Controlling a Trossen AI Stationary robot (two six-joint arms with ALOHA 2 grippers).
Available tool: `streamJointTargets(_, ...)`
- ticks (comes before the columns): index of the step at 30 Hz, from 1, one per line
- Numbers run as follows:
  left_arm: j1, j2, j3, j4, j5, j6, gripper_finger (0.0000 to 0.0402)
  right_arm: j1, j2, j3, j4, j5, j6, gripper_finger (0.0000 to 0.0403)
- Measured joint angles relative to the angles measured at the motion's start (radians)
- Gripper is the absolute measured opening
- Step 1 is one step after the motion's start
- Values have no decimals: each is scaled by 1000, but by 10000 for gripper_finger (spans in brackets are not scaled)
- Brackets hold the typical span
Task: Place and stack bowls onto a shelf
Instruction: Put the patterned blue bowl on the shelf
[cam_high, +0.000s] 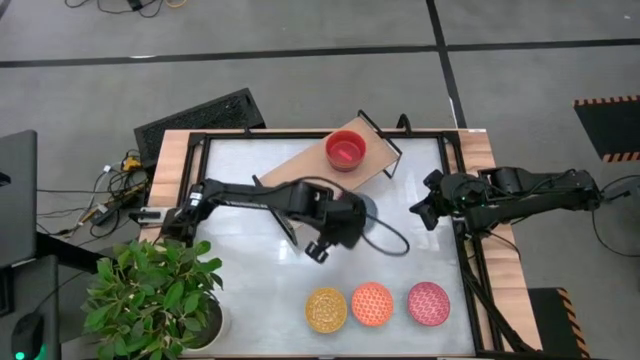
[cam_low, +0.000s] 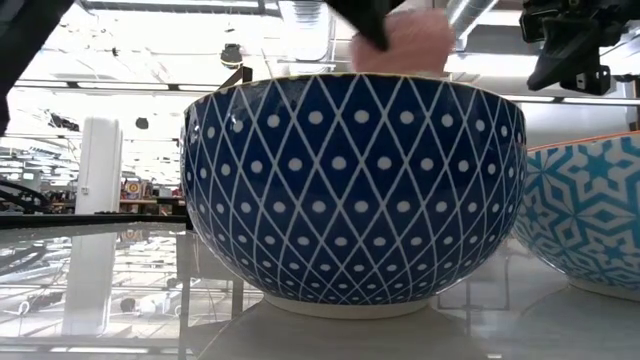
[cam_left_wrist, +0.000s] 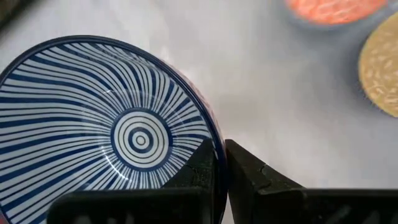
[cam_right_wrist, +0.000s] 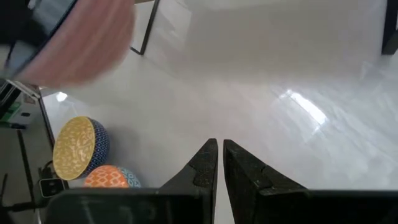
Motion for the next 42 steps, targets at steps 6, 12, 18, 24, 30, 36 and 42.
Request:
streamJointTargets(6,78,0,29,-162,-20,-310,5,0,0,0,0,6,0,53)
streamJointTargets(12,120,1,32,-267,-60,-545,5,0,0,0,0,7,-1,53)
streamJointTargets(18,149,1,31,-311,-73,-831,5,0,0,0,0,9,-1,53)
streamJointTargets(24,151,3,31,-333,-98,-937,5,0,0,0,0,9,-1,53)
streamJointTargets(30,149,10,31,-329,-99,-1039,7,0,0,0,0,9,-1,53)
streamJointTargets(36,150,10,31,-331,-100,-1066,11,0,0,0,0,9,-19,53)
streamJointTargets(42,150,10,31,-334,-100,-1086,12,0,0,0,0,9,-26,53)
